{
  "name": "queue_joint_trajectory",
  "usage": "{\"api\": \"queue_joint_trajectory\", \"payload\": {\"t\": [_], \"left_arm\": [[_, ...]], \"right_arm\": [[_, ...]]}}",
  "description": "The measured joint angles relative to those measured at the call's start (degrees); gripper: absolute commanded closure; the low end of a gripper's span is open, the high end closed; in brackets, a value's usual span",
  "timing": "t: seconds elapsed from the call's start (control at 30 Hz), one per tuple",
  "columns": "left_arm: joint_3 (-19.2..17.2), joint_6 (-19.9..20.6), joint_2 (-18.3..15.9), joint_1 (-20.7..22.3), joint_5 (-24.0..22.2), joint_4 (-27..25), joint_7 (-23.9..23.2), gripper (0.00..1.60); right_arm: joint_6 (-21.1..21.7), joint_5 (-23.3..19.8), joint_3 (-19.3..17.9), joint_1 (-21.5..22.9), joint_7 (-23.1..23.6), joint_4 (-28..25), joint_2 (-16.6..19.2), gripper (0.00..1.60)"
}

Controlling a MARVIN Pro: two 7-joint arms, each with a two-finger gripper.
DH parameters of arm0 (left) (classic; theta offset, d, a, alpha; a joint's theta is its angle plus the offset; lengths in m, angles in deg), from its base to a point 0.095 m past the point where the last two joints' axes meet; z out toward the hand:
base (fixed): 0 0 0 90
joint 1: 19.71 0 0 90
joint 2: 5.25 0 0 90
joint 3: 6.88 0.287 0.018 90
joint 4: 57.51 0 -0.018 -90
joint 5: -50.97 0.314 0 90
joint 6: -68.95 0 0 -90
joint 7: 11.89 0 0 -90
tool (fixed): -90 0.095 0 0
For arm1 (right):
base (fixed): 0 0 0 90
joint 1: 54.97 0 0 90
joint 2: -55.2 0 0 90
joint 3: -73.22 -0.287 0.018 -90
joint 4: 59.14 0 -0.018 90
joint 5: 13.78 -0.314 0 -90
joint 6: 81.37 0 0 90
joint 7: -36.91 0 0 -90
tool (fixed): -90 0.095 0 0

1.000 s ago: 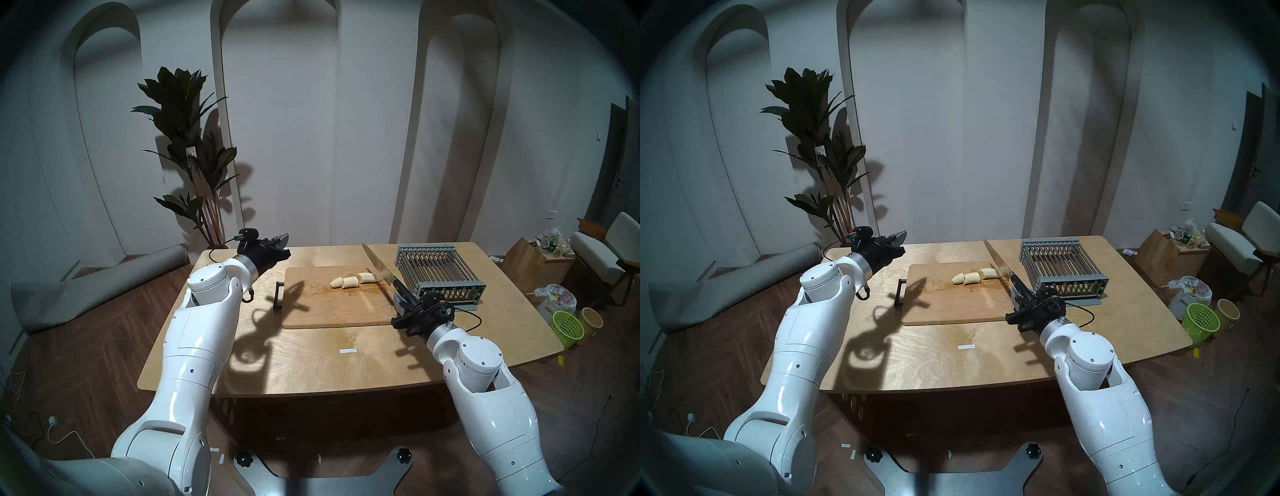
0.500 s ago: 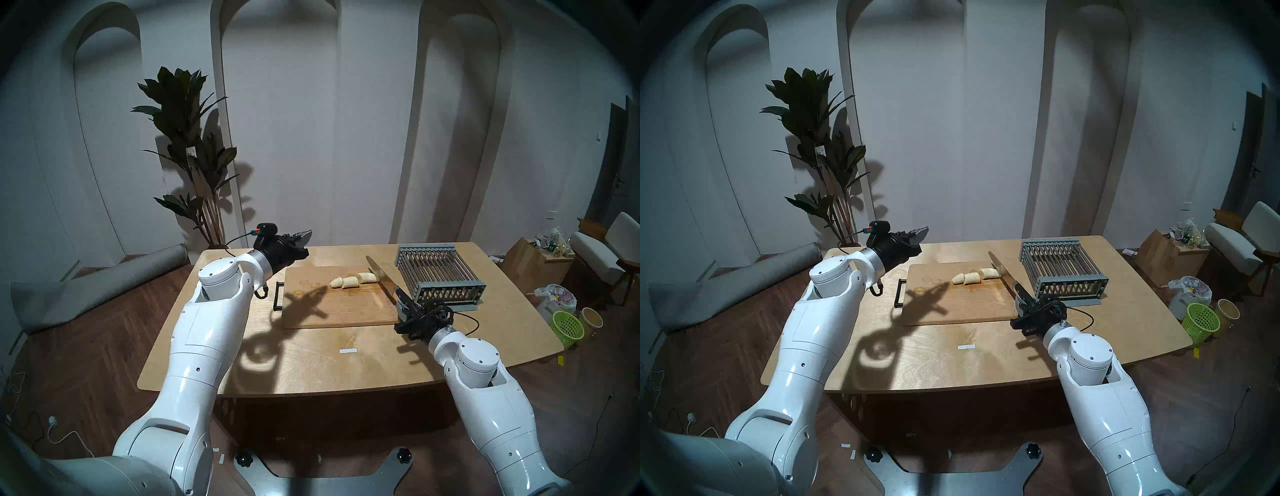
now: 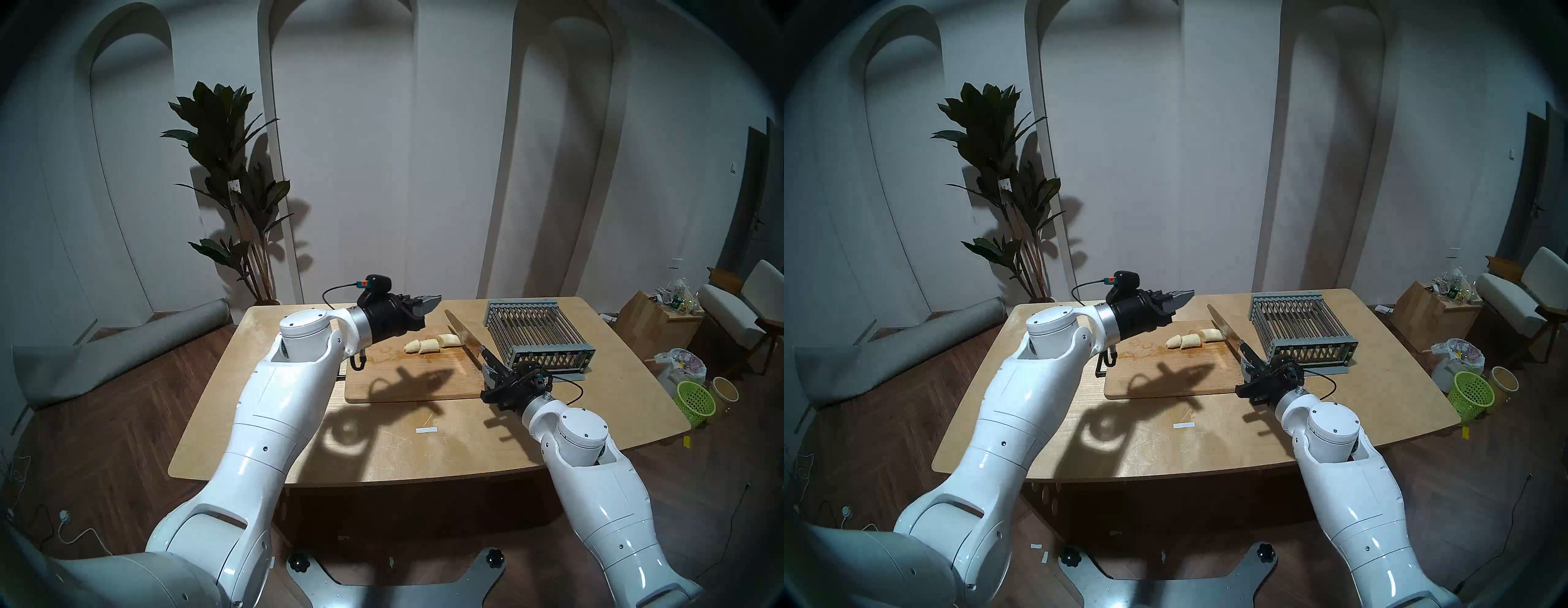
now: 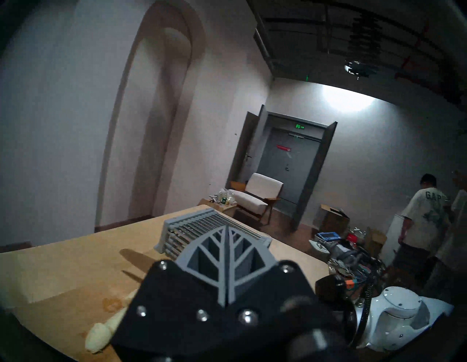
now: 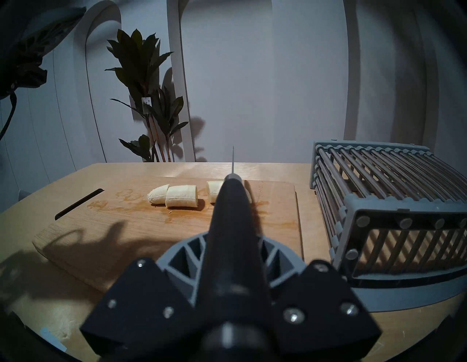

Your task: Cut the banana into four pieces on the cutting board

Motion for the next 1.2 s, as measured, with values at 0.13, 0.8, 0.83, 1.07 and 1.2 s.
{"api": "queue_joint_trajectory", "payload": {"t": [0.13,0.8,0.83,1.07,1.2], "left_arm": [[1.41,0.18,1.39,1.92,1.66,1.97,1.72,1.6],[6.89,-7.98,7.39,10.23,8.11,25.91,5.77,1.6],[6.9,-8.35,7.51,10.49,8.07,26.8,5.54,1.6],[6.87,-10.43,8.28,12.41,7.71,31.4,4.12,1.6],[6.89,-11.47,8.73,13.49,7.66,33.47,3.51,1.6]], "right_arm": [[-0.02,-0.07,0.38,0.18,0.28,0.29,-0.23,1.6],[-0.37,-0.37,0.35,-0.34,0.51,0.03,-1.12,1.6],[-0.37,-0.39,0.33,-0.37,0.52,0.03,-1.16,1.6],[-0.42,-0.55,0.03,-0.58,0.39,0.06,-1.45,1.6],[-0.45,-0.68,-0.29,-0.78,0.1,0.08,-1.58,1.6]]}}
